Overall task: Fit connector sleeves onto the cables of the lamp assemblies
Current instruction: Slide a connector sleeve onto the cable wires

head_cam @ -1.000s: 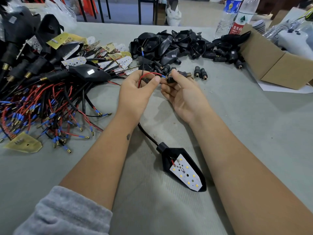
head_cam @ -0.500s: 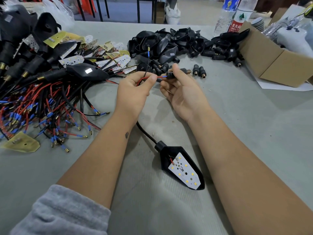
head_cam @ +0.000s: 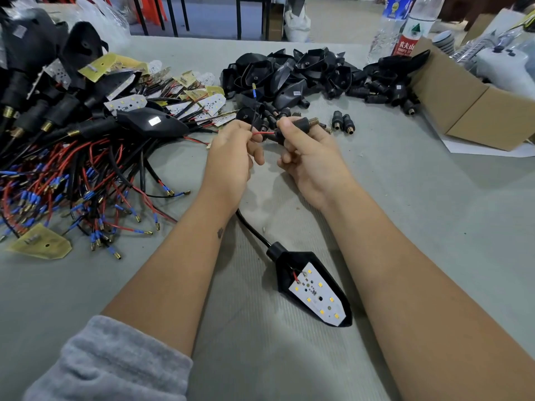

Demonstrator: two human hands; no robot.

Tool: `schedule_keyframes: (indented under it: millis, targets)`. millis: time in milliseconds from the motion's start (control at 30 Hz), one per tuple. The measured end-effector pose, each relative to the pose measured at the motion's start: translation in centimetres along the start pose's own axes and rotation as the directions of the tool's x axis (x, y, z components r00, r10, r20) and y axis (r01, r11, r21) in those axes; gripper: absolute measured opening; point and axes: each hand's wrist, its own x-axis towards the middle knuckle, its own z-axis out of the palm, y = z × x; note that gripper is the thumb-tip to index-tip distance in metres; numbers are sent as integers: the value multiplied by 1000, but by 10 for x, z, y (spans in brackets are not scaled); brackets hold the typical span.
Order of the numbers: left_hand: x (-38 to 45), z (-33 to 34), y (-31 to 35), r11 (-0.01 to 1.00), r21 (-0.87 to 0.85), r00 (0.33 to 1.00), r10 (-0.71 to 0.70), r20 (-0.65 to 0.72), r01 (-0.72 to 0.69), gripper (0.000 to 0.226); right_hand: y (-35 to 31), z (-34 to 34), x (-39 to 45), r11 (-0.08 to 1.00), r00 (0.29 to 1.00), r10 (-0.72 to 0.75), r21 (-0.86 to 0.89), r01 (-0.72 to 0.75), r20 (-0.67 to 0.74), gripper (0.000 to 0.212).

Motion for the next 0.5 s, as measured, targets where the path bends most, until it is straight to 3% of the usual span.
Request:
schedule_keyframes:
  millis: [200,367,500]
  targets:
    - [1,-3,-5,998,59,998,29,-59,-26,28,-1,-1,-1,1000,999,-17,2,17,38,9]
    - [-1,-3,-5,969,204,991,134,25,-136,25,2,1,-2,990,995,-58,-126,68,85,7]
    - [-3,-3,-6,979,162,993,121,4,-120,17,1,1,-2,996,998,-54,-73,57,43,10]
